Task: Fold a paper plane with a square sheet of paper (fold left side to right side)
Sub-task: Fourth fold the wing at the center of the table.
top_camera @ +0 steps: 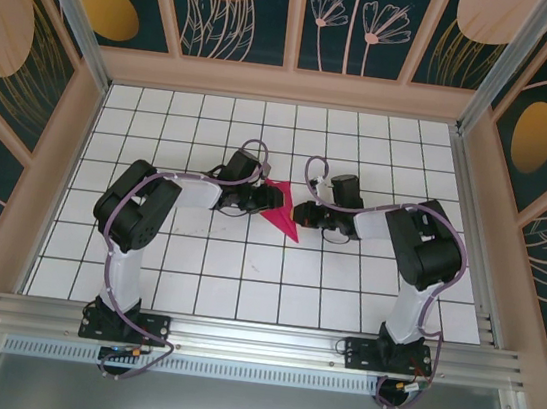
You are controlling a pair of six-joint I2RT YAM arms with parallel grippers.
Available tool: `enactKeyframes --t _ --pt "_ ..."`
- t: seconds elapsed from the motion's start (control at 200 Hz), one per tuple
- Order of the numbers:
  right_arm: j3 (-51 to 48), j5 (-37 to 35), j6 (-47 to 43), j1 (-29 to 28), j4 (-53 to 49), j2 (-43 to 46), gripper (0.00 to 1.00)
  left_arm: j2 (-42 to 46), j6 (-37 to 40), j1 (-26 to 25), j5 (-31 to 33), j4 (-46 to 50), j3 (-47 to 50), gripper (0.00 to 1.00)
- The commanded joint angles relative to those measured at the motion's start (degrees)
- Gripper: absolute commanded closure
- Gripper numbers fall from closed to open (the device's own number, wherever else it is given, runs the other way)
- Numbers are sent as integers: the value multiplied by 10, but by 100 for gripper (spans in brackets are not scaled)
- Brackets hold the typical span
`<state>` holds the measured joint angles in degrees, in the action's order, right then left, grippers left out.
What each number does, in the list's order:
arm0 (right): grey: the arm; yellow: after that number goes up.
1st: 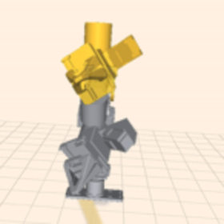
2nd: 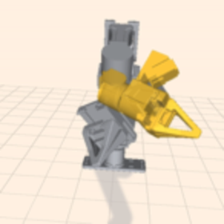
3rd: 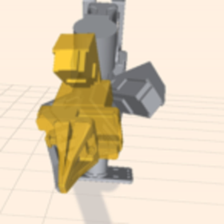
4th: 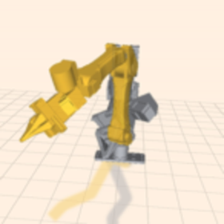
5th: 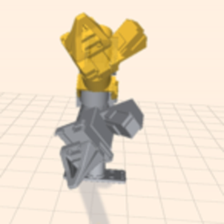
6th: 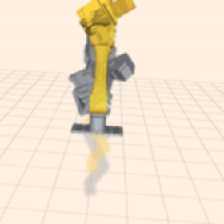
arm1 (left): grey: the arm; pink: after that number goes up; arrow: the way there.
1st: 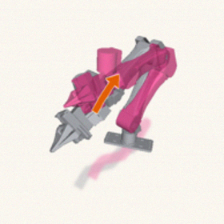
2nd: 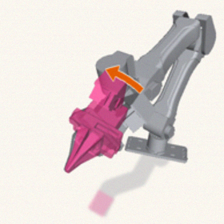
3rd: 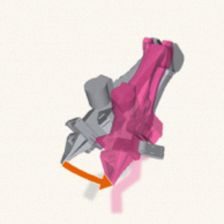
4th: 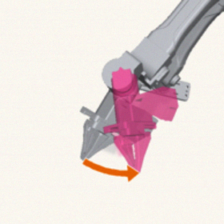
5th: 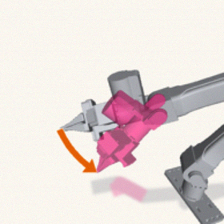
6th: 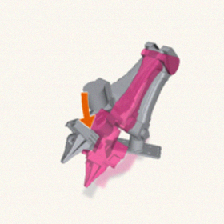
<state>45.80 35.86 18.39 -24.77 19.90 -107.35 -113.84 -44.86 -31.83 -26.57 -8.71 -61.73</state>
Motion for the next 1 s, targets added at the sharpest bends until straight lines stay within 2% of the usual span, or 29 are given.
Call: enactKeyframes --t 0.0,0.35,0.706,0.866,0.996 --pt "15 -6 -9 3 -18 -15 95 -2 11 -2 13 26 -1 58" --pt "2 -28 -4 -3 -50 -24 95 11 15 -2 13 29 -1 57" --pt "10 -64 -2 -4 -113 -42 95 87 45 2 40 91 -22 46" --pt "13 -62 -5 -5 -113 -44 95 75 34 0 11 71 -28 59" --pt "17 -68 -9 -8 -120 -46 95 41 21 -5 -22 42 -44 61"
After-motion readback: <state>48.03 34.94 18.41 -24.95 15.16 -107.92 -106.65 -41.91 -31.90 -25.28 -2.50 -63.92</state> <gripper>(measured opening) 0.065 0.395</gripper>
